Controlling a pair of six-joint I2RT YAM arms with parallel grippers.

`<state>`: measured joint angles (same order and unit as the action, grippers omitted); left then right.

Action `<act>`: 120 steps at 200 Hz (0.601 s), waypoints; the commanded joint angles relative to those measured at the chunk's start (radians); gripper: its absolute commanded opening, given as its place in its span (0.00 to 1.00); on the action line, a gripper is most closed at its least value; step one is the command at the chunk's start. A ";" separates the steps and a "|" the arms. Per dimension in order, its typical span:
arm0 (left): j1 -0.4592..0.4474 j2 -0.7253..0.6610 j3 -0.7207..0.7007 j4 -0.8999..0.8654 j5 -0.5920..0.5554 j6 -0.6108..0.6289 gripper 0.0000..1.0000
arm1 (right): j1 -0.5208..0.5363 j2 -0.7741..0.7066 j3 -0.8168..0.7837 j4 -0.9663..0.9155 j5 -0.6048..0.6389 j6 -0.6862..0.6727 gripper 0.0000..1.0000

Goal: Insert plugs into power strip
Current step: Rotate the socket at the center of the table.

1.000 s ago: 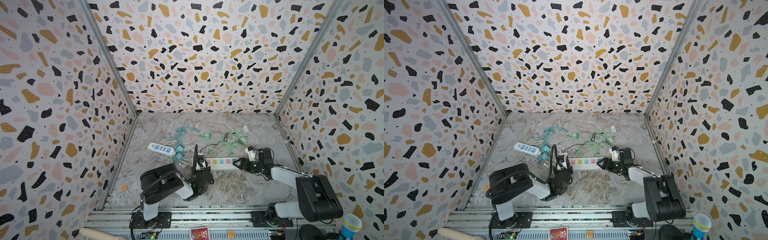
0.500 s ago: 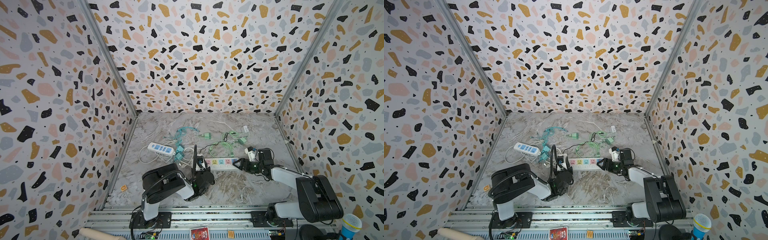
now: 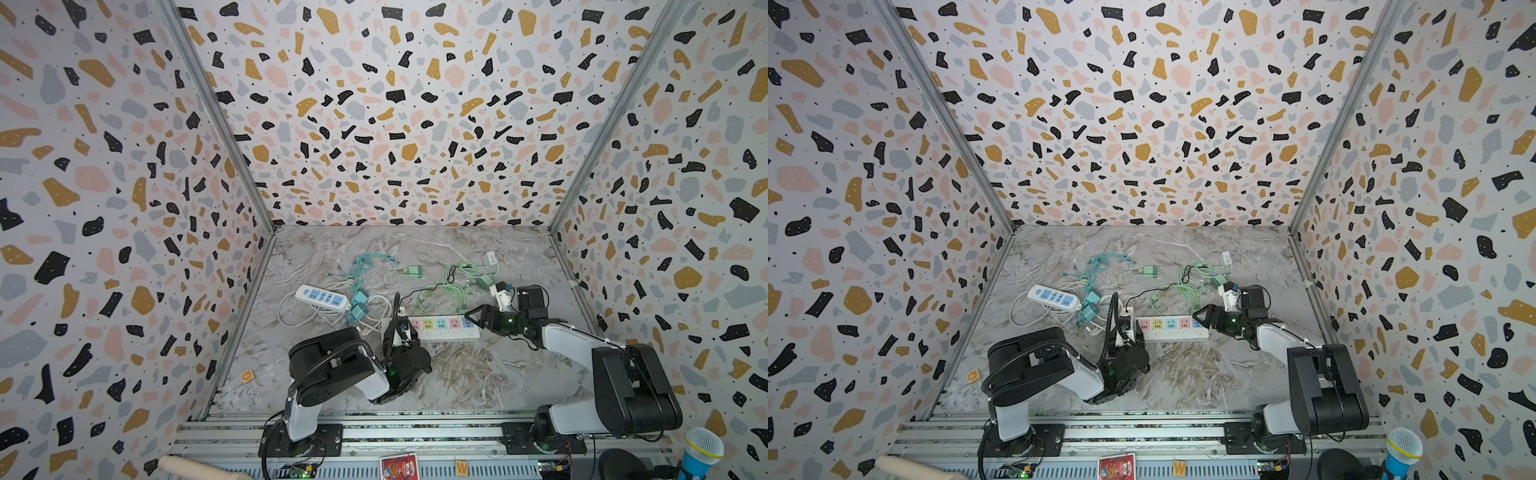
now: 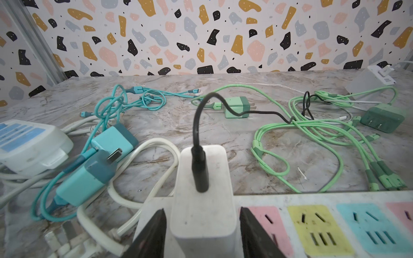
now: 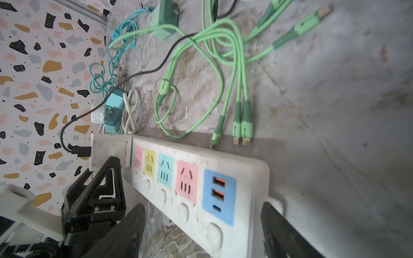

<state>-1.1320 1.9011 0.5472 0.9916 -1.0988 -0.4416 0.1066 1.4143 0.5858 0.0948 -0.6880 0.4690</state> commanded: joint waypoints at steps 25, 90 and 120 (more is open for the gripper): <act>-0.005 -0.073 0.014 0.030 -0.032 0.075 0.66 | -0.069 0.035 0.105 -0.073 0.077 -0.032 0.81; -0.006 -0.209 0.093 -0.111 -0.034 0.171 1.00 | -0.088 0.224 0.391 -0.157 0.309 -0.056 0.78; -0.005 -0.274 0.141 -0.215 -0.035 0.203 1.00 | -0.087 0.346 0.539 -0.210 0.361 -0.058 0.77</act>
<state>-1.1343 1.6836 0.6472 0.8604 -1.1088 -0.2920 0.0212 1.6951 1.0176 -0.0315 -0.4191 0.4286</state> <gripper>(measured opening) 0.996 0.774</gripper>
